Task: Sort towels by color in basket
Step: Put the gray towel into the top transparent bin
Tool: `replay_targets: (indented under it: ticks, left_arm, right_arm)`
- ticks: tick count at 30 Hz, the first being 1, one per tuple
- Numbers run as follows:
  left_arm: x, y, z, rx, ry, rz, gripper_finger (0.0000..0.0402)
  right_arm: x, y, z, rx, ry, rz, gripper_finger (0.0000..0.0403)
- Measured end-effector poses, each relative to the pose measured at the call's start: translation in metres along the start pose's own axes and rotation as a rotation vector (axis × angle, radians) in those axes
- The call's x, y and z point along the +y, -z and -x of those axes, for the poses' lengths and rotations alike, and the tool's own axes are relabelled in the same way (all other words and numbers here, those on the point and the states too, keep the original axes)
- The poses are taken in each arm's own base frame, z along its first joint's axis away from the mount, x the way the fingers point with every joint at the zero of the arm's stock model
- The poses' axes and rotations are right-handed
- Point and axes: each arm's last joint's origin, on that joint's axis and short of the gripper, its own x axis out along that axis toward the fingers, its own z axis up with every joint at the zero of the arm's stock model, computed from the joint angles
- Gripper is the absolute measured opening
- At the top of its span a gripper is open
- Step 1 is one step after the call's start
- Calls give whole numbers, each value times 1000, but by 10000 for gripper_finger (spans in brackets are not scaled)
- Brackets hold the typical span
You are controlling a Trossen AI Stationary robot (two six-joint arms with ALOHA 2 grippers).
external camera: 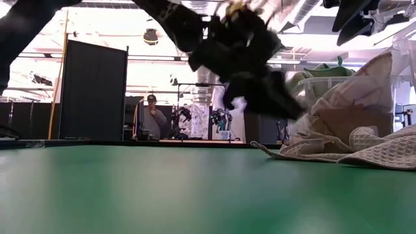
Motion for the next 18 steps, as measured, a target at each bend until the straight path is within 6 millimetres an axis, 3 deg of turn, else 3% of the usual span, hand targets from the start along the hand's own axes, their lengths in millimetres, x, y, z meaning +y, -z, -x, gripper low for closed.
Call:
replay_targets:
  ticks: [5,10,14,18]
  left_arm:
    - [0,34,-20,59,51,109,236]
    - [5,55,-35,88,58,201,235]
    - [6,66,-39,115,117,239,230]
    - [6,66,-38,171,161,265,183]
  right_arm:
    - [7,2,-2,0,-4,31,260]
    - [15,3,-4,0,-16,52,260]
    - [20,4,-6,11,-17,63,260]
    - [23,4,-8,23,-17,69,260]
